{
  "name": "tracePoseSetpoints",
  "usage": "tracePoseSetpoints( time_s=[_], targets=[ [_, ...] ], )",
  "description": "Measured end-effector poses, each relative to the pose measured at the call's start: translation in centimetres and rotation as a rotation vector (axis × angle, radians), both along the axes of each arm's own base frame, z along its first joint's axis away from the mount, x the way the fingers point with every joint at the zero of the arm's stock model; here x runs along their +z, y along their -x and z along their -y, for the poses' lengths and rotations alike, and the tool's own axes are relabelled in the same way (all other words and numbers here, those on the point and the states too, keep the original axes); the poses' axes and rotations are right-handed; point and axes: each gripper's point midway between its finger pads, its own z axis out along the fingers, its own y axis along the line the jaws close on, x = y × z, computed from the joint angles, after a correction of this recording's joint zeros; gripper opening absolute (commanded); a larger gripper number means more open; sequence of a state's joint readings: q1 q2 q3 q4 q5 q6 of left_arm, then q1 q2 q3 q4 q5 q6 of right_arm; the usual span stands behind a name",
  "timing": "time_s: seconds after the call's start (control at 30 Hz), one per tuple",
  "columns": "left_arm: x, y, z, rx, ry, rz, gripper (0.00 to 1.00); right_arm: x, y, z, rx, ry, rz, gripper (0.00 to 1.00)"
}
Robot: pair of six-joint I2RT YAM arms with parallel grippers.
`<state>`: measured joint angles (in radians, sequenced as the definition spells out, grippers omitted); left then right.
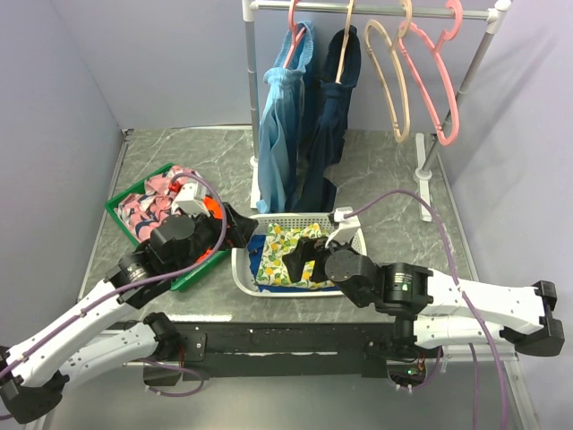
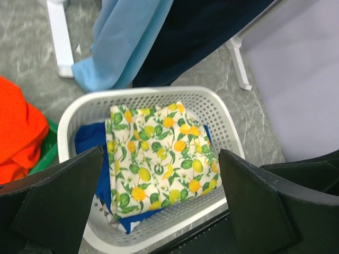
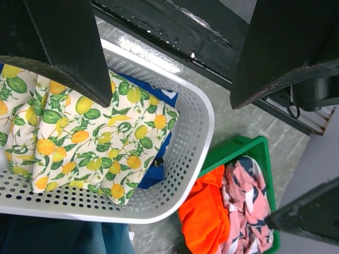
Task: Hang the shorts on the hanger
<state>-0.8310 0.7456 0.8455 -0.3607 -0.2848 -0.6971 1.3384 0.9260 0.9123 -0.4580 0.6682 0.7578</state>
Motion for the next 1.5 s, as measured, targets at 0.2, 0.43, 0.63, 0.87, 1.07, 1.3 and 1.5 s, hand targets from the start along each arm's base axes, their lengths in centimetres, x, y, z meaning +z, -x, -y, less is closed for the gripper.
tracePoseSetpoints(
  time_s=[0.2, 0.43, 0.63, 0.87, 1.07, 1.3, 1.5],
  targets=[
    [-4.5, 0.1, -0.7, 0.068, -0.018, -0.117, 0.97, -1.2, -0.7, 0.3, -0.022, 0.015, -0.029, 1.00],
    [-10.8, -0.7, -3.2, 0.256, -0.055, -0.284, 0.96, -3.1, -1.9, 1.7, -0.057, 0.036, -0.071, 1.00],
    [-15.9, -1.6, -4.6, 0.325, -0.104, -0.396, 0.96, -2.6, -1.7, 1.9, -0.045, 0.006, -0.078, 1.00],
    [-17.5, -2.8, -2.9, 0.262, -0.116, -0.425, 0.96, -2.5, -1.6, 2.0, -0.036, -0.003, -0.081, 1.00],
    [-17.8, -2.8, -0.6, 0.175, -0.126, -0.428, 0.96, -1.8, -1.6, 2.4, -0.043, -0.024, -0.072, 1.00],
    [-17.4, -3.3, 2.6, 0.089, -0.204, -0.423, 0.96, -2.4, -3.2, 5.2, -0.157, 0.019, -0.074, 1.00],
    [-17.6, -4.1, 5.1, 0.038, -0.286, -0.417, 0.96, -2.6, -4.8, 8.8, -0.276, 0.040, -0.084, 1.00]
  ],
)
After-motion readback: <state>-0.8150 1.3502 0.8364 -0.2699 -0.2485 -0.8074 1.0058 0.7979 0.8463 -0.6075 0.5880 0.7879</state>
